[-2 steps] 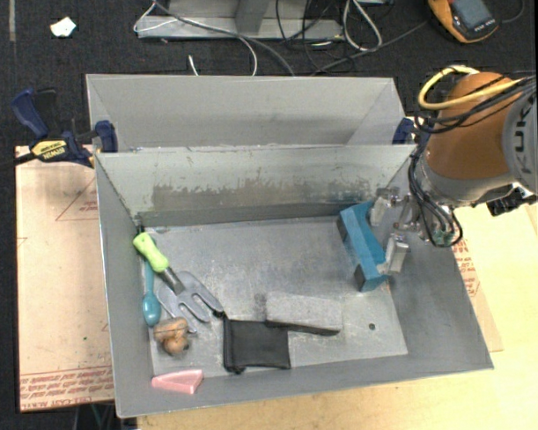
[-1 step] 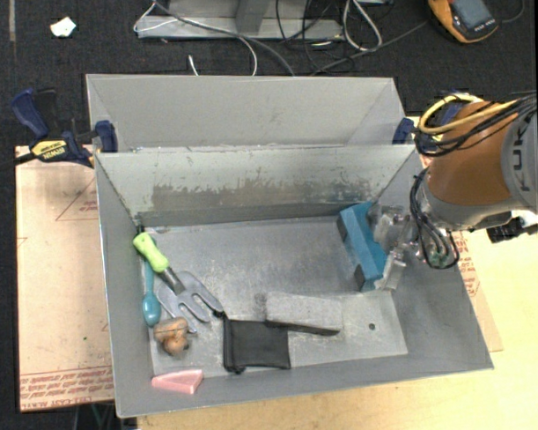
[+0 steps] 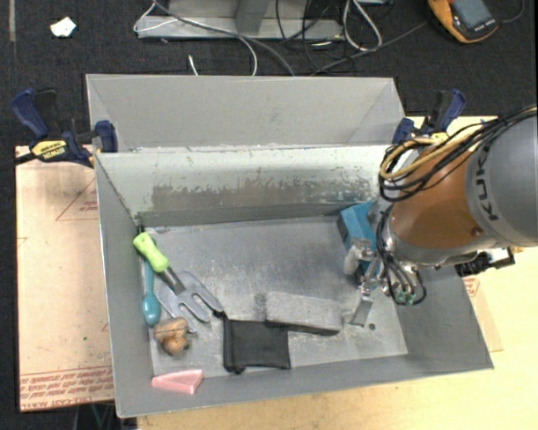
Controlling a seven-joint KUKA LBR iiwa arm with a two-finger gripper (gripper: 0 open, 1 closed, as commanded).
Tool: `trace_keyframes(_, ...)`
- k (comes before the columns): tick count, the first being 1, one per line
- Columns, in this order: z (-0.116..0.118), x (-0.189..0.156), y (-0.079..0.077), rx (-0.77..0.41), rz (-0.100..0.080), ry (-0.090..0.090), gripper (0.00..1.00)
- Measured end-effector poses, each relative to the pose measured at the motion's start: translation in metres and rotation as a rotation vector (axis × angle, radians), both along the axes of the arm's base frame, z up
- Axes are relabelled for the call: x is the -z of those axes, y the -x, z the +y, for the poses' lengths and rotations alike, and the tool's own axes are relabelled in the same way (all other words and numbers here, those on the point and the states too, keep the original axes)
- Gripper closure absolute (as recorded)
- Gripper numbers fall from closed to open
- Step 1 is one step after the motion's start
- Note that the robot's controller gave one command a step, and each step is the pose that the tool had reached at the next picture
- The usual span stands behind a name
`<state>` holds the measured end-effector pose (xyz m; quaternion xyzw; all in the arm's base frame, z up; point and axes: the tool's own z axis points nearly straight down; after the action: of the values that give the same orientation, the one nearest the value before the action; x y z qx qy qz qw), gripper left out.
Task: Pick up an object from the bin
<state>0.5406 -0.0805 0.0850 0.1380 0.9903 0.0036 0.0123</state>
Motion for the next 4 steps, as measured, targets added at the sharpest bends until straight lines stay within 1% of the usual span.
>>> trace_keyframes(1, 0.001, 0.015, 0.023, 0.015, 0.003, 0.001, 0.00)
trace_keyframes(2, 0.048, 0.014, 0.034, -0.086, 0.008, 0.003, 0.00)
trace_keyframes(3, 0.090, 0.016, 0.041, -0.170, 0.003, 0.007, 0.00)
trace_keyframes(4, 0.102, 0.016, 0.048, -0.022, 0.006, 0.003, 0.00)
